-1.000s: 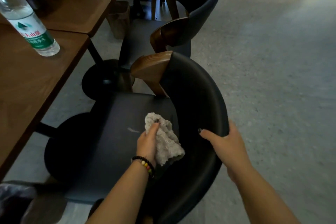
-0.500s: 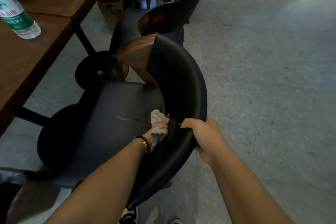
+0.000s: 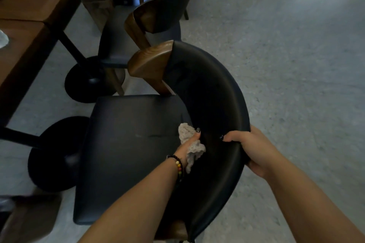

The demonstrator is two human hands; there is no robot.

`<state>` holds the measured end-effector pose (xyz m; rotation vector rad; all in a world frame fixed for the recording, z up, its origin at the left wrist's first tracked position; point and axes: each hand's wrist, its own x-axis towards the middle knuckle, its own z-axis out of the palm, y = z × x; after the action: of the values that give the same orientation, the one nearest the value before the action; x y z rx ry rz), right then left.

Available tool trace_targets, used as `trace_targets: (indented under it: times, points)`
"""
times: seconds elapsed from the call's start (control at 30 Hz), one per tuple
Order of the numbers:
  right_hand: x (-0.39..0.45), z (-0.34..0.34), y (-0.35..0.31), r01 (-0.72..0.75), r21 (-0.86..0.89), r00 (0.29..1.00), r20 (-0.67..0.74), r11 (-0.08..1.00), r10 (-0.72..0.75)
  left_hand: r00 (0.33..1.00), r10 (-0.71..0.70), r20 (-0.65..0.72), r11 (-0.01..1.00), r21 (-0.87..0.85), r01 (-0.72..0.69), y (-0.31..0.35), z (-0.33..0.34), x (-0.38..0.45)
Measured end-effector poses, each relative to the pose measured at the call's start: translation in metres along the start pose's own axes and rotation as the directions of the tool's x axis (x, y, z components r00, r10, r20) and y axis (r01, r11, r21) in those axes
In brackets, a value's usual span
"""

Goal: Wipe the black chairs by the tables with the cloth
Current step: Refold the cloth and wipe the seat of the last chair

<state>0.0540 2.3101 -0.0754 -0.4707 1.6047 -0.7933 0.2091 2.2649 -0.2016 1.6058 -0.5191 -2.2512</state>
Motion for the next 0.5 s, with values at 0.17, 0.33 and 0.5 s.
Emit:
trace_targets:
  times: [0.17,0.33,0.5]
  points:
    - [-0.013,0.011,-0.006,0.190,-0.373,0.937,-0.206,0.908,-0.281,0.993,0.096,-0.072,0.987,-0.119,-0.104,0.018,-0.030,-0.031]
    - [-0.047,0.074,0.003,0.530,-0.730,0.476,-0.166,0.432,-0.864,0.979,0.203,0.010,0.934,-0.302,-0.191,0.049,-0.078,-0.084]
    - [-0.030,0.158,0.028,0.376,-0.385,0.890,-0.102,0.843,-0.443,0.975,0.222,0.013,0.927,-0.315,-0.206,0.052,-0.132,-0.102]
